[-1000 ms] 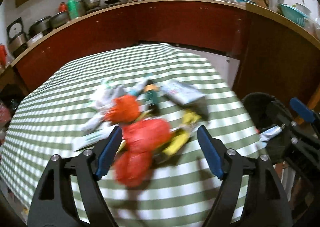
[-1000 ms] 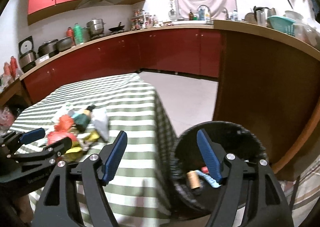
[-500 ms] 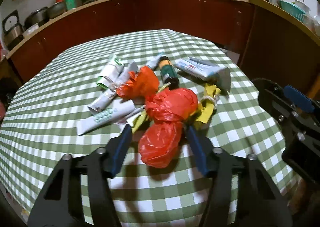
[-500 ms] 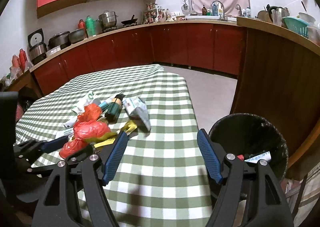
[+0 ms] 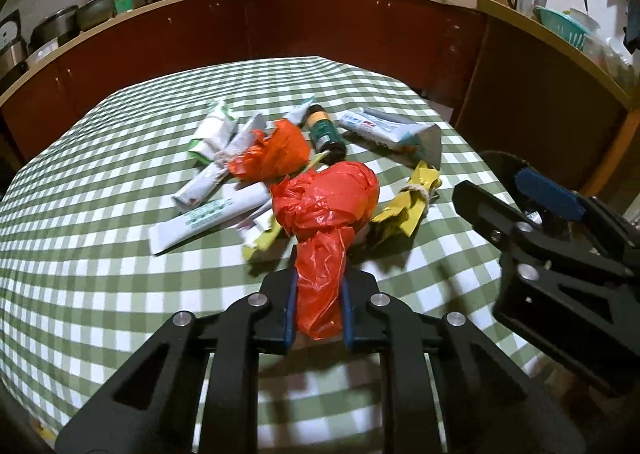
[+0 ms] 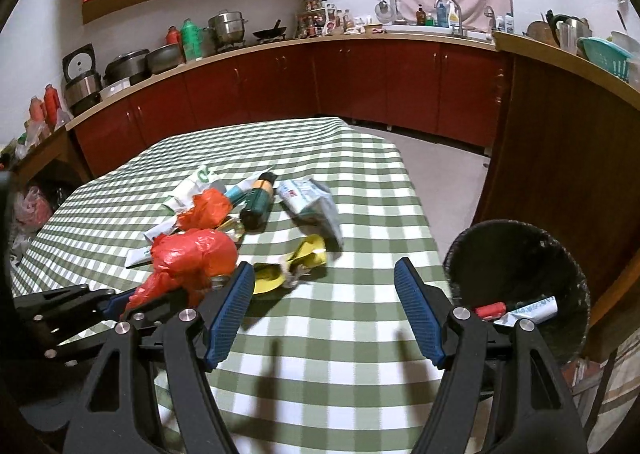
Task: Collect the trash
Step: 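Grasp the yellow wrapper with the right tool while the left tool holds the red bag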
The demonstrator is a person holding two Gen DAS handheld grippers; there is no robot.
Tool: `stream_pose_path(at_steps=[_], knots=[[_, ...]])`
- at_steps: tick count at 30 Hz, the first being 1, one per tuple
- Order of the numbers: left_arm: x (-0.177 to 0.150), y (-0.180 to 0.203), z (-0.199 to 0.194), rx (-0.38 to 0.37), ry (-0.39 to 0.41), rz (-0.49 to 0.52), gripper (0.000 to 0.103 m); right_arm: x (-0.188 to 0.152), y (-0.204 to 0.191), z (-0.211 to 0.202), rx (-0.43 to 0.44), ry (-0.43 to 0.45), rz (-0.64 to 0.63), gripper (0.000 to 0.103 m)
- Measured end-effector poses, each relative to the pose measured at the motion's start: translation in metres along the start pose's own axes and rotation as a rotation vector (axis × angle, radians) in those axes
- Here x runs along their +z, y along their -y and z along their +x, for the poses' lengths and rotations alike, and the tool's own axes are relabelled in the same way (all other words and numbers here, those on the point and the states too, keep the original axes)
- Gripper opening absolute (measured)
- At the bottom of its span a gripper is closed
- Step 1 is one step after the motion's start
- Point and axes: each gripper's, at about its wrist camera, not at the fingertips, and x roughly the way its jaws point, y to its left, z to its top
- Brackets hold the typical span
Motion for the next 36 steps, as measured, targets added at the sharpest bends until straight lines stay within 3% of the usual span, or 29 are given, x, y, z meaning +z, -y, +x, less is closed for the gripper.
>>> stream_pose_path(at_steps=[13,23,34,36], knots=[[-0.005,-0.063,-0.025,0.068,0.024,-0.091,0.016,0.008,-0.042,0.029,-0.026,-0.055,-0.049,0.070],[-0.010,-0.089,-0.026,0.078,0.013,-0.132,0.016,0.003,-0.038,0.033,-0.075,-0.096,-0.050,0.070],[-0.013,-0.073,-0.027,0.034,0.013,-0.115,0.016,0.003,-0.037,0.029,-0.070,-0.086,-0.043,0.070],[-0.013,-0.072,-0.025,0.034,0.008,-0.120,0.016,0.005,-0.041,0.033,-0.066,-0.094,-0.053,0.059]])
